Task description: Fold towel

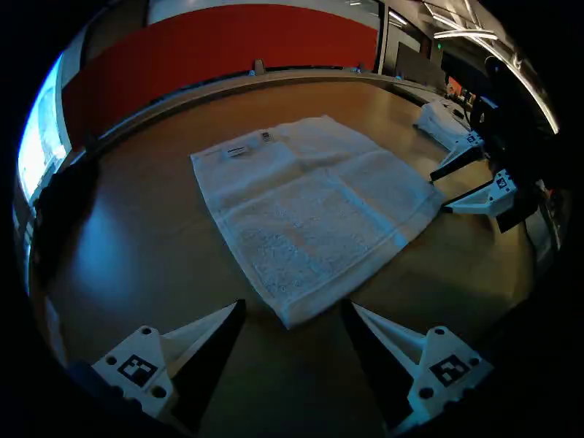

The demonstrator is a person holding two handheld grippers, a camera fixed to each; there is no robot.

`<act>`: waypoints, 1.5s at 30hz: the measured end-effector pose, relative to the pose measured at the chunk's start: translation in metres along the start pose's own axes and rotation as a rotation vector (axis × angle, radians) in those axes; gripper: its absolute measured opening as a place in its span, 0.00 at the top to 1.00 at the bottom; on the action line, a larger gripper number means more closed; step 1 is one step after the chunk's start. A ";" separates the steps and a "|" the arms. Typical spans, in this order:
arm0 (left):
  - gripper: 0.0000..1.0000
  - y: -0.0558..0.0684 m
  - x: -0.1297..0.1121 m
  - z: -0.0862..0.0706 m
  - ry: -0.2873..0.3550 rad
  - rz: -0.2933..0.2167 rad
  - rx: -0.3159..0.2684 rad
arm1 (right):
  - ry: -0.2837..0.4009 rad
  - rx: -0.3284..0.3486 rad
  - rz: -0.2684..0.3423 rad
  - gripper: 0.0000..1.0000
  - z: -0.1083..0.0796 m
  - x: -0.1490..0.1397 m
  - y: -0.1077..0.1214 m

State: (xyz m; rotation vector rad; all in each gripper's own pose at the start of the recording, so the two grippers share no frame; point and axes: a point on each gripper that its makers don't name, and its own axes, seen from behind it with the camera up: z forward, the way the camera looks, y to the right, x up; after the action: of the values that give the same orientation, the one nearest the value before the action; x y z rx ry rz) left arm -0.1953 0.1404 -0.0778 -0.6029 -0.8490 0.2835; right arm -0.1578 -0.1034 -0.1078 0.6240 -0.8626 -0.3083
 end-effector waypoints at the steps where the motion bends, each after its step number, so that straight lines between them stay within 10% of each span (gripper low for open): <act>1: 0.04 0.000 0.000 0.000 0.000 0.007 0.002 | 0.000 0.002 0.001 0.11 0.000 0.000 -0.001; 25: 0.24 0.006 -0.001 -0.001 -0.017 0.012 0.019 | -0.017 0.027 0.003 0.43 0.000 0.002 -0.006; 37: 0.73 0.005 -0.001 -0.001 -0.032 -0.002 0.035 | -0.017 0.035 0.025 0.68 0.000 0.002 -0.008; 45: 0.87 0.003 -0.001 -0.001 -0.039 -0.036 0.047 | -0.009 0.054 0.028 0.84 0.001 0.007 -0.016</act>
State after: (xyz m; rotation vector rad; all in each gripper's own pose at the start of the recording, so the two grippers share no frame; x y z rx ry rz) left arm -0.1951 0.1416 -0.0810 -0.5389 -0.8874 0.2821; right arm -0.1547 -0.1199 -0.1132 0.6605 -0.8901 -0.2628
